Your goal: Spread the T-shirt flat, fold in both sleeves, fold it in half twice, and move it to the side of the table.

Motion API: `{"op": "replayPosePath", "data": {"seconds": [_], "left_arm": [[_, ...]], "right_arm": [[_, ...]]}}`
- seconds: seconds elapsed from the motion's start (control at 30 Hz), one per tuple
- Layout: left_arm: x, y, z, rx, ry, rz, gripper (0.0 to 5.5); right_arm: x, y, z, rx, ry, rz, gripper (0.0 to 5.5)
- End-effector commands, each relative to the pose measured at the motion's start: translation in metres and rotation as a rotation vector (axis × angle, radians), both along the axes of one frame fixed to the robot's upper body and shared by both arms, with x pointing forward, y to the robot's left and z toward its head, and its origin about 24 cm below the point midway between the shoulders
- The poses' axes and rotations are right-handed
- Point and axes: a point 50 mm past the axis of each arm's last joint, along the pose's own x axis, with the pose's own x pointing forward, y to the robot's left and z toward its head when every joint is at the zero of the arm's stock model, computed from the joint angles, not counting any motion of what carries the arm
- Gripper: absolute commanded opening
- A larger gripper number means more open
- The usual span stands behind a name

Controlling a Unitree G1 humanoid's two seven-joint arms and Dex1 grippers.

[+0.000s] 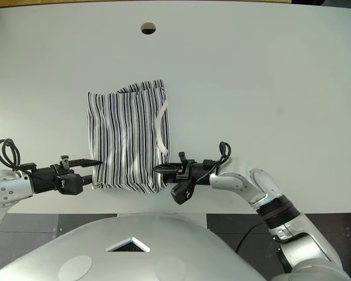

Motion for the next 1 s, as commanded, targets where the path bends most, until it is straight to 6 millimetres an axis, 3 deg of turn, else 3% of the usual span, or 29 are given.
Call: {"op": "replayPosePath", "data": {"seconds": [0.03, 0.1, 0.23, 0.43, 0.63, 0.77, 0.87, 1.0], "left_arm": [[-0.010, 0.006, -0.009, 0.067, 0.101, -0.024, 1.09], [-0.011, 0.006, -0.007, 0.069, 0.112, -0.036, 0.75], [-0.013, 0.007, 0.000, 0.054, 0.133, -0.060, 0.14], [-0.018, -0.007, 0.029, -0.118, 0.126, -0.120, 0.14], [-0.007, -0.010, 0.041, -0.194, 0.063, -0.032, 0.14], [0.008, -0.013, 0.046, -0.242, 0.022, 0.052, 0.14], [0.020, -0.015, 0.042, -0.238, 0.007, 0.123, 0.14], [0.054, -0.009, 0.035, -0.217, -0.008, 0.387, 0.14]], "right_arm": [[-0.001, -0.015, -0.012, -0.121, 0.086, -0.037, 0.58], [0.000, -0.018, -0.008, -0.113, 0.155, -0.078, 0.17], [-0.003, -0.026, 0.002, -0.120, 0.312, -0.124, 0.10], [-0.027, -0.022, 0.031, -0.064, 0.596, -0.082, 0.10], [-0.016, -0.012, 0.058, 0.093, 0.700, -0.113, 0.10], [0.002, -0.006, 0.071, 0.237, 0.728, -0.182, 0.10], [0.028, -0.005, 0.078, 0.346, 0.736, -0.290, 0.10], [0.065, -0.011, 0.077, 0.384, 0.732, -0.496, 0.10]]}}
